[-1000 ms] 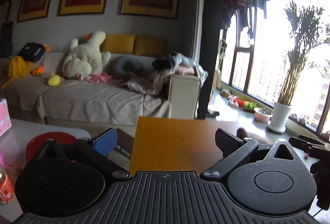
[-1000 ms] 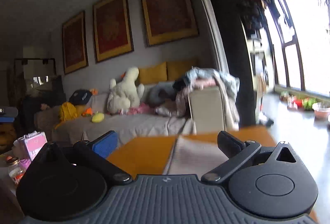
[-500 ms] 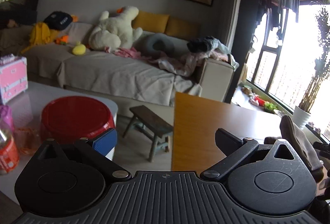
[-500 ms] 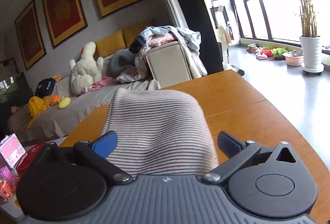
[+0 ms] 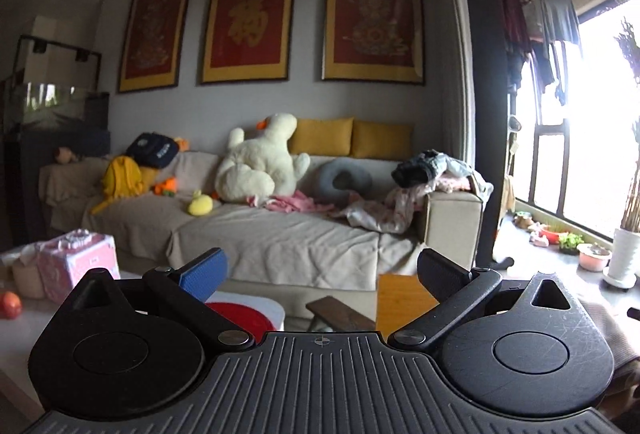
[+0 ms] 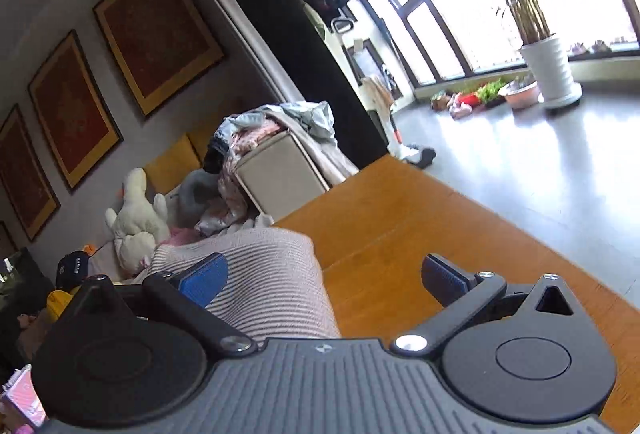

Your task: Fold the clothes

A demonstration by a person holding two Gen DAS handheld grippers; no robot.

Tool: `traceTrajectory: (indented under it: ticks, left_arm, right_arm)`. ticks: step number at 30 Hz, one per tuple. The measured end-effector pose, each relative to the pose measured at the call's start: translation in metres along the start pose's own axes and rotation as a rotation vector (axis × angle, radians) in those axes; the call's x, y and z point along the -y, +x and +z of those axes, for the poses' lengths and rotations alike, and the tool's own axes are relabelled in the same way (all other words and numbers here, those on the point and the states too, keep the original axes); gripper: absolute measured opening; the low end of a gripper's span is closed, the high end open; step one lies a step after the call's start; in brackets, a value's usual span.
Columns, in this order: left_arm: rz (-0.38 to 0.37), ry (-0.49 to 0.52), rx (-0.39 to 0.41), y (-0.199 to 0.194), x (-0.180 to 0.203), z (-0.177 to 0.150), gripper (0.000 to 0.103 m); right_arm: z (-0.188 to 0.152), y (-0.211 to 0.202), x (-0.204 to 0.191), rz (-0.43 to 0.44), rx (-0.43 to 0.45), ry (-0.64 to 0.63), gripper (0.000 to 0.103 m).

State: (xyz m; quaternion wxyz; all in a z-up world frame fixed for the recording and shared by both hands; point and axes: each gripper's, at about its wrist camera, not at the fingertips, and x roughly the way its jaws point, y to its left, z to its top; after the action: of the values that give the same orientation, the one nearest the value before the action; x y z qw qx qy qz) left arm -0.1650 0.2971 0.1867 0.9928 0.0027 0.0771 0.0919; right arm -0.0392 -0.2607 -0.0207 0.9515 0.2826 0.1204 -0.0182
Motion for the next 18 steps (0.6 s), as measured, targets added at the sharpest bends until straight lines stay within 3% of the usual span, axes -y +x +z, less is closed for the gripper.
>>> traceTrajectory:
  ticks: [3, 5, 8, 12, 15, 18]
  left_arm:
    - [0.103, 0.159, -0.002, 0.030, 0.015, -0.004, 0.103]
    - [0.152, 0.209, 0.013, 0.046, 0.021, -0.008, 0.103]
    - [0.062, 0.128, 0.006, 0.070, 0.023, -0.021, 0.103]
    - [-0.011, 0.058, -0.048, 0.117, 0.037, -0.063, 0.103]
    - [-0.034, 0.085, -0.099, 0.160, 0.054, -0.101, 0.103]
    - [-0.059, 0.162, -0.100, 0.190, 0.072, -0.126, 0.103]
  right_arm:
    - [0.004, -0.005, 0.018, -0.035, 0.017, 0.044, 0.103]
    - [0.009, -0.009, 0.027, -0.050, 0.041, 0.029, 0.103]
    - [0.017, -0.009, 0.039, -0.077, 0.067, 0.009, 0.103]
    - [0.024, -0.004, 0.061, -0.119, 0.070, 0.119, 0.103]
    - [0.026, -0.001, 0.073, -0.164, 0.063, 0.161, 0.103]
    - [0.027, 0.007, 0.085, -0.207, 0.021, 0.220, 0.103]
